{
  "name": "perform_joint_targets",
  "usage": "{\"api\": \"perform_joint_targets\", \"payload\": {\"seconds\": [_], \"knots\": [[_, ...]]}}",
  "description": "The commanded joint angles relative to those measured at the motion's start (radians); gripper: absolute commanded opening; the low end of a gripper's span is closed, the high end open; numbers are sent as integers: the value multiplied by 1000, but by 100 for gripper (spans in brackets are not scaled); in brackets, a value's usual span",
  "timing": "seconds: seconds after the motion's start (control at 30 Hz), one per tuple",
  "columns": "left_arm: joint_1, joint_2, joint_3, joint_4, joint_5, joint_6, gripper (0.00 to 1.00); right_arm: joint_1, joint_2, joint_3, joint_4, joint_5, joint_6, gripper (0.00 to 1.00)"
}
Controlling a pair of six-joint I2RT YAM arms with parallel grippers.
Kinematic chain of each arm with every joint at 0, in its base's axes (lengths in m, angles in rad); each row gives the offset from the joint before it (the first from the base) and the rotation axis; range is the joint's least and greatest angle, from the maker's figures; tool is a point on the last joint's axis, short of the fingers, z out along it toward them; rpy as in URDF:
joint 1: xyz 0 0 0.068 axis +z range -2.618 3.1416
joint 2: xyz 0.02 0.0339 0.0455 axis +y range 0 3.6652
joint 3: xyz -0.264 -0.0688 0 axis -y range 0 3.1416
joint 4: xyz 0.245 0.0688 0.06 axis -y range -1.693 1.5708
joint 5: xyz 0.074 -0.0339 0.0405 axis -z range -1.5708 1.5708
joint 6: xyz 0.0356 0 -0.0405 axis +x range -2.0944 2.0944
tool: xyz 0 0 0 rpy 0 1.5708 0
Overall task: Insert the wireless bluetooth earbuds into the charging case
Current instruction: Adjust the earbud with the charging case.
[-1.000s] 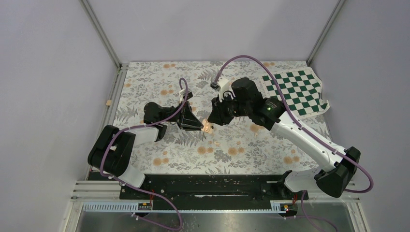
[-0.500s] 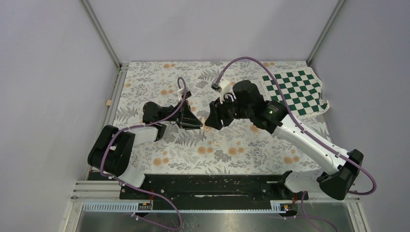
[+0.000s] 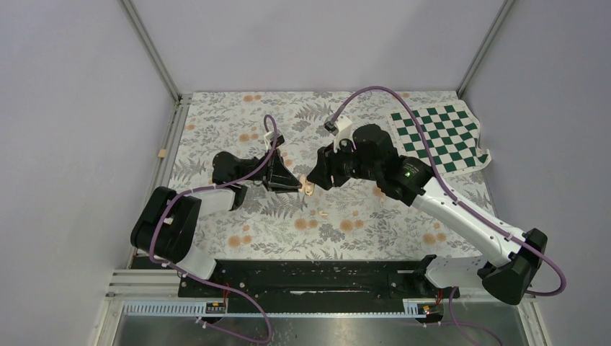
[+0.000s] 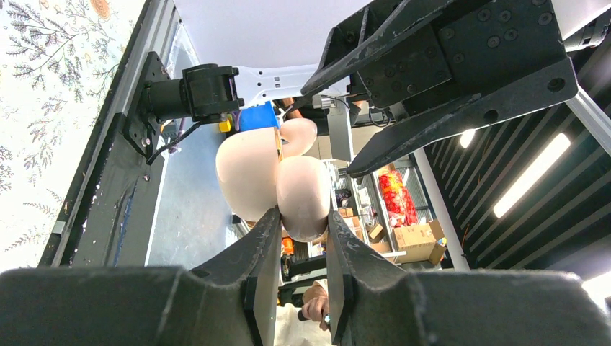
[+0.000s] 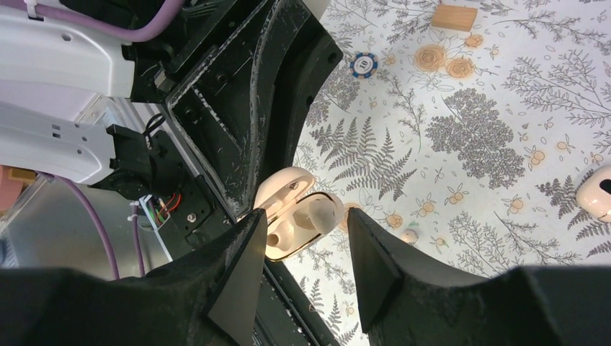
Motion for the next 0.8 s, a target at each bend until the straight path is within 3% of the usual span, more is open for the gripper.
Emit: {"api": "perform_joint_targets", "payload": {"seconds": [0.0, 0.77], "knots": [[9, -19, 21, 65, -22, 15, 0, 10, -24, -12, 61, 29, 30, 52], [15, -22, 20, 67, -20, 16, 0, 19, -9, -21, 61, -89, 64, 48]]}}
